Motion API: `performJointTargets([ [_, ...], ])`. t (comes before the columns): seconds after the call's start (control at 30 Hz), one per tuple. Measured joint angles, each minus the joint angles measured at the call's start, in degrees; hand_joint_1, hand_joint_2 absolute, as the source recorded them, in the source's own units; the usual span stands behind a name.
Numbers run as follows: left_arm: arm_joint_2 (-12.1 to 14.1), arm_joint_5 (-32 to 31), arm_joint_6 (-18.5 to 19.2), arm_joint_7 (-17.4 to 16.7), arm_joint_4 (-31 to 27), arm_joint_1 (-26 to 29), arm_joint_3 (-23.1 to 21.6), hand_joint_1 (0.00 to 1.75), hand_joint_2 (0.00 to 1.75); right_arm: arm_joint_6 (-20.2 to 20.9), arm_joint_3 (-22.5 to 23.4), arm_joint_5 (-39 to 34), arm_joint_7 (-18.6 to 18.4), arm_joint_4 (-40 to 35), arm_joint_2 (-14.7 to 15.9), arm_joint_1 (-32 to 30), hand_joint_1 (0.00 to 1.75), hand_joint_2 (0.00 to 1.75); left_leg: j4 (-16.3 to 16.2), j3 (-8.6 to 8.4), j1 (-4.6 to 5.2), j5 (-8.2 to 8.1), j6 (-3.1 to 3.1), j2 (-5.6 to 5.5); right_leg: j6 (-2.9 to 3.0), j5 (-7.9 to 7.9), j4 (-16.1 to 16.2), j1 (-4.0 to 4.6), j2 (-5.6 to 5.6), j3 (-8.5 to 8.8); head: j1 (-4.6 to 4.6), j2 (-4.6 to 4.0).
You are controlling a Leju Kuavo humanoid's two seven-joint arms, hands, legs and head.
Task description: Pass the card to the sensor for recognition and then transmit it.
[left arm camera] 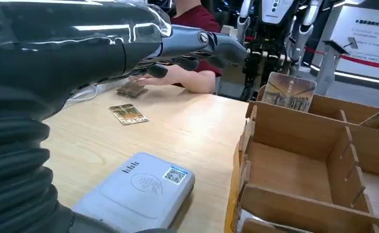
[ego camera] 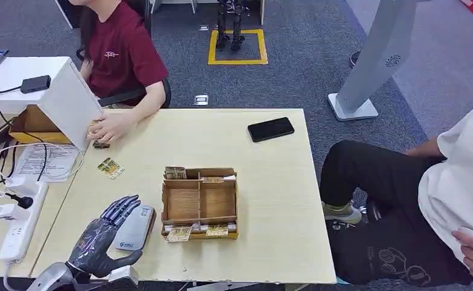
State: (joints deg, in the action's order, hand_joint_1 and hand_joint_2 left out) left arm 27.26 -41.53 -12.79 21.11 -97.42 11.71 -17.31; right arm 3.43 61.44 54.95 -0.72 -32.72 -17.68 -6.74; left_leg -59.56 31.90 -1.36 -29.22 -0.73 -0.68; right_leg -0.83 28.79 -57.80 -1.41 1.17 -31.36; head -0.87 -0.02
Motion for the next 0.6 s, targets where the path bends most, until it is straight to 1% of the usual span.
performJointTargets([
  [0.33, 0.0, 0.0, 0.0, 0.0, 0.7, -0.1, -0.9, 0.0, 1.75, 0.1, 0.4, 0.2, 0.1, -0.2, 0.0, 0.0, 0.0, 1.75, 0.0, -0.01, 0.0, 0.0, 0.0, 0.0, 0.0, 0.0, 0.0, 0.0, 0.0, 0.01, 0.0, 0.0],
  [0.47, 0.0, 0.3, 0.0, 0.0, 0.9, -0.2, -1.2, 0.0, 1.75, 0.1, 1.4, 2.4, 1.1, -0.1, 0.0, -0.1, 0.0, 1.75, 0.0, -0.01, 0.0, 0.0, 0.0, -0.01, 0.0, 0.0, 0.0, 0.0, -0.01, 0.01, 0.0, 0.0],
  [0.6, -0.4, -0.3, -0.7, -0.1, 1.4, -0.3, -2.8, 0.0, 1.75, 0.1, 2.4, 4.4, 2.0, -0.1, -0.2, -0.2, 0.0, 1.75, 0.0, 0.0, 0.0, 0.0, 0.0, 0.0, 0.0, 0.0, 0.0, 0.0, 0.0, 0.01, 0.0, 0.0],
])
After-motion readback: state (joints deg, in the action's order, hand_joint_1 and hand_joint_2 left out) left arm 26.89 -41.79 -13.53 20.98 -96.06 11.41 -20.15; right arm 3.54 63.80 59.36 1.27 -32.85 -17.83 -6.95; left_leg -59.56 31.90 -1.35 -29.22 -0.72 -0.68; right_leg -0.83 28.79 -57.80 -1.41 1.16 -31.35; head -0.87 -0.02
